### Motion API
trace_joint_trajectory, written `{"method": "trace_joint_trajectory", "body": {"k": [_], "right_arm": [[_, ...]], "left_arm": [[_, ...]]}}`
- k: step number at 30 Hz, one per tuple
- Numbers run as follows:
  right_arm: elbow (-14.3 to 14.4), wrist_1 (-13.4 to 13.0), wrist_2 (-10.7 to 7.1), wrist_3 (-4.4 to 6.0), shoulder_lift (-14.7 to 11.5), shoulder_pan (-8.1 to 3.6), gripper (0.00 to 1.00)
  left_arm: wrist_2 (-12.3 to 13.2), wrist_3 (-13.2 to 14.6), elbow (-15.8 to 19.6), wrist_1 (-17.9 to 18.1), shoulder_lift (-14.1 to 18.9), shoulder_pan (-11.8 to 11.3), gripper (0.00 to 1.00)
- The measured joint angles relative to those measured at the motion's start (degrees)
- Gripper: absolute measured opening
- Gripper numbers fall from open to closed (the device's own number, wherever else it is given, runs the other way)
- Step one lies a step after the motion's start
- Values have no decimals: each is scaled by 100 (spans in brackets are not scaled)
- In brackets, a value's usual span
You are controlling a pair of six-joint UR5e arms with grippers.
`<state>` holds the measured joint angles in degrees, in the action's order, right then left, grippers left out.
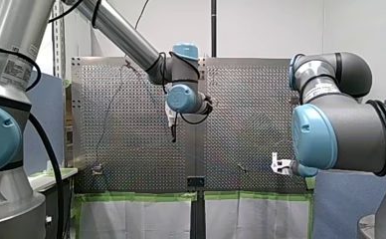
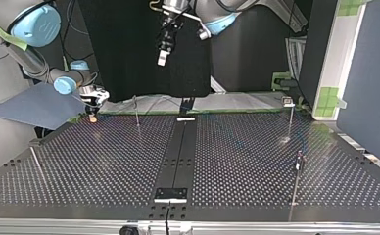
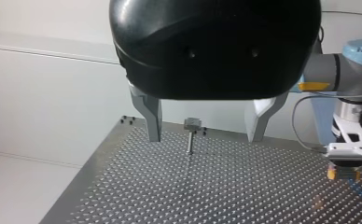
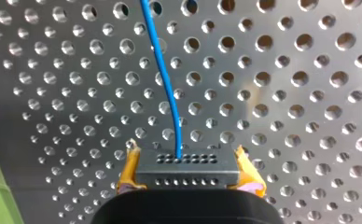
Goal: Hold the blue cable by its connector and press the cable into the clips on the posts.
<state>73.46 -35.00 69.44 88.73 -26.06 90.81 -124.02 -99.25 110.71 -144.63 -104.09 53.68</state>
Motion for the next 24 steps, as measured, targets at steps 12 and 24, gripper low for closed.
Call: {"method": "trace_joint_trajectory", "body": {"k": [12,24], "right_arm": [[172,392,310,-327,-273,62,0],[645,373,800,-288,-916,181,0]], "left_arm": [[-103,-74,644,63,644,-28,87],[-152,-310,1359,689,999,-144,87]]}}
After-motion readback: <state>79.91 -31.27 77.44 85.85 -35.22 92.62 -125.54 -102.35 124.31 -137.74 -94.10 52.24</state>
